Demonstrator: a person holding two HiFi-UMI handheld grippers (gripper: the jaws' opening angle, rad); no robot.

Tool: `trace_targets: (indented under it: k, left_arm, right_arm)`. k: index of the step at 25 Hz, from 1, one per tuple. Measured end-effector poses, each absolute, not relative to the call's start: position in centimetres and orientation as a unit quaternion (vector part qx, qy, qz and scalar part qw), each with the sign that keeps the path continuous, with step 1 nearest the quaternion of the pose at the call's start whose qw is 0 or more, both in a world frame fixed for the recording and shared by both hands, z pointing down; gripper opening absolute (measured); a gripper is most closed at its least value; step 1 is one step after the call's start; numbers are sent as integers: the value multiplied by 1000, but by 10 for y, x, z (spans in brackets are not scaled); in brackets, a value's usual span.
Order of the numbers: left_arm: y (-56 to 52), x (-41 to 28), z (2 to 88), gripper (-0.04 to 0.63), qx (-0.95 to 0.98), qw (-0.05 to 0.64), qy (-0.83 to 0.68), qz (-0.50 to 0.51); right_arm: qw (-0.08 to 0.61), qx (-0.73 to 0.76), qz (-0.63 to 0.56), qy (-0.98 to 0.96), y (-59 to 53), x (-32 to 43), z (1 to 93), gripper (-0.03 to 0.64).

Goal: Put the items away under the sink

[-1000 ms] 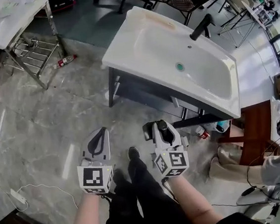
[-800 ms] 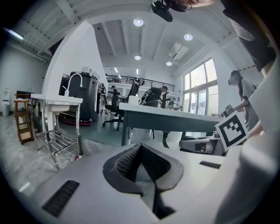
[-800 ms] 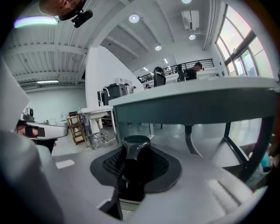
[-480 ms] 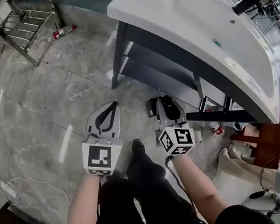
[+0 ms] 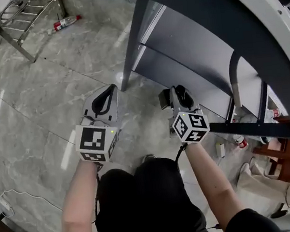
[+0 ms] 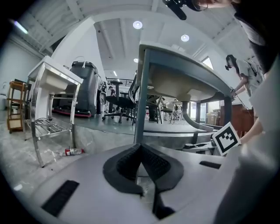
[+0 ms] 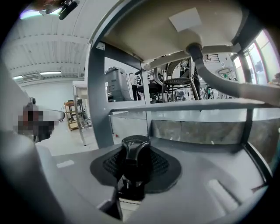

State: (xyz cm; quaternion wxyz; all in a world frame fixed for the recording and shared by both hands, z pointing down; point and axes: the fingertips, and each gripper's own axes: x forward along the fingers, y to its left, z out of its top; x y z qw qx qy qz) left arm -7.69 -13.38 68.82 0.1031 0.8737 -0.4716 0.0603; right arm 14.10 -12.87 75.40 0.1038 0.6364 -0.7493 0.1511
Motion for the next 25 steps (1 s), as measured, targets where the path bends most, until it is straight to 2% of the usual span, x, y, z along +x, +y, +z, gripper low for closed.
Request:
trace_targets:
  k: [10,25]
  left_arm:
    - [-191,-89,753,9,872,69,-483,37]
    - [-205,-91,757,9,872,59,-486,27]
  right_arm:
    - [64,627,87,-771,-225,135,802,91]
    - [58,669,84,-736,-290,128,818,91]
